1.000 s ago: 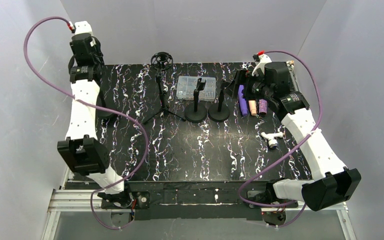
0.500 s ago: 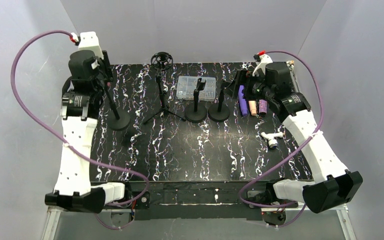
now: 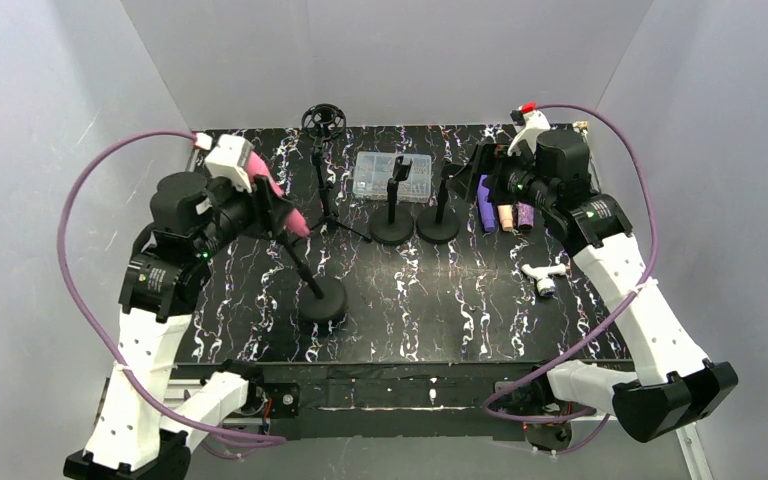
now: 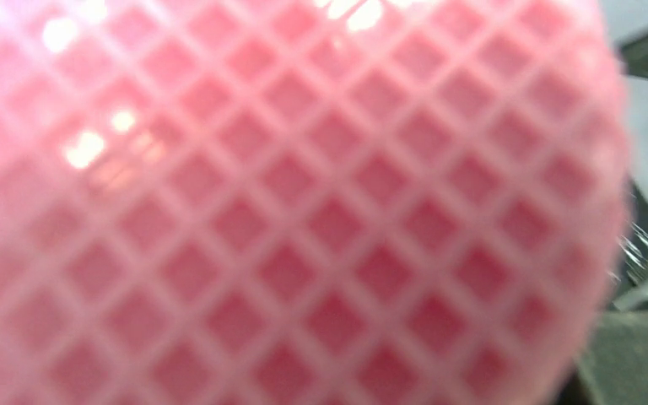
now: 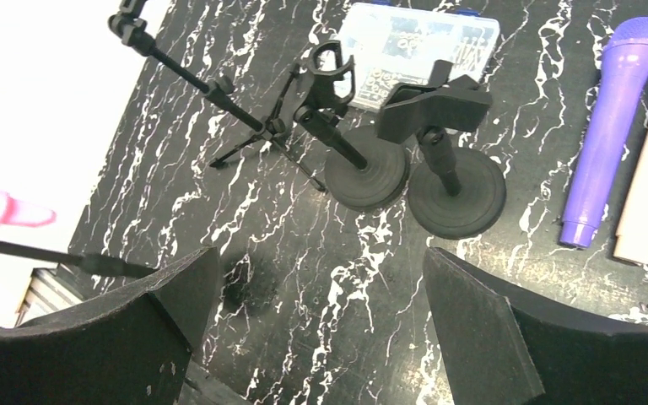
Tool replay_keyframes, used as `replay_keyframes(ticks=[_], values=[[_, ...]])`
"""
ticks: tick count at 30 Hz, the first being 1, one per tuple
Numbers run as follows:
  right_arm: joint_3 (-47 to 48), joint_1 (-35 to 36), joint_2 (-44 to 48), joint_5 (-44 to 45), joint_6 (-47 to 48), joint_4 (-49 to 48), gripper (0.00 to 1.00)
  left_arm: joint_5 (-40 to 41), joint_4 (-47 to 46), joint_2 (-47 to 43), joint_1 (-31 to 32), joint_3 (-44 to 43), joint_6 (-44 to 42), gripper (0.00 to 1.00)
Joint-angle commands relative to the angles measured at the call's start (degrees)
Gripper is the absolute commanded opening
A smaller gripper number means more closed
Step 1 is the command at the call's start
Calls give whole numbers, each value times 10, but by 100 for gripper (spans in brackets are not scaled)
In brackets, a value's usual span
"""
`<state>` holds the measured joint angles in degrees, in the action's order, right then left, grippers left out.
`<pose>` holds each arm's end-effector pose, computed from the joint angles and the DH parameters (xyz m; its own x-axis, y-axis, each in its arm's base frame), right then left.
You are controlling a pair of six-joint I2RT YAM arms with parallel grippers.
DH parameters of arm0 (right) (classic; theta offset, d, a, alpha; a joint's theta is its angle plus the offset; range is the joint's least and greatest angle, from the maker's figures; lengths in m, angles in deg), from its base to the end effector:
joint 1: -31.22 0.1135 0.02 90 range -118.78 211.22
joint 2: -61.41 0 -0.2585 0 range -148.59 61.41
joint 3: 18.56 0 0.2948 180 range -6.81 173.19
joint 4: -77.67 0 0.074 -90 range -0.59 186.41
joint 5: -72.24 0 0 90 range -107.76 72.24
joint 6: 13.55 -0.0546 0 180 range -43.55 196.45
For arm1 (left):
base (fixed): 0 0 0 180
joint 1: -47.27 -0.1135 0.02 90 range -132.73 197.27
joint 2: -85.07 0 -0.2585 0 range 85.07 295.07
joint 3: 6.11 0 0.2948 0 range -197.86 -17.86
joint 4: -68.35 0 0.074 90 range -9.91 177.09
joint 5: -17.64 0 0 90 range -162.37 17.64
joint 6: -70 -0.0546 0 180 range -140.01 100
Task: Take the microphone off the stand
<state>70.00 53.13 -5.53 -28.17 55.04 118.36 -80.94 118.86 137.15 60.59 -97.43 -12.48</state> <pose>0.2872 0.1261 0.4182 -0.4740 0.1963 -0.8583 -0.3785 0.8347 0.4000 0.2073 -0.0575 0.4789 -0.2370 -0.0769 -0.9685 0.3421 0.9264 -0.1573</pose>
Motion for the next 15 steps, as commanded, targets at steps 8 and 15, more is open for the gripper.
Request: replay_keyframes(ticks=[8, 15], values=[[-7, 45, 31, 17, -8, -37, 100, -172, -193, 17, 188, 62, -19, 0], [7, 52, 43, 26, -8, -39, 100, -156, -260, 93, 283, 57, -128, 0]])
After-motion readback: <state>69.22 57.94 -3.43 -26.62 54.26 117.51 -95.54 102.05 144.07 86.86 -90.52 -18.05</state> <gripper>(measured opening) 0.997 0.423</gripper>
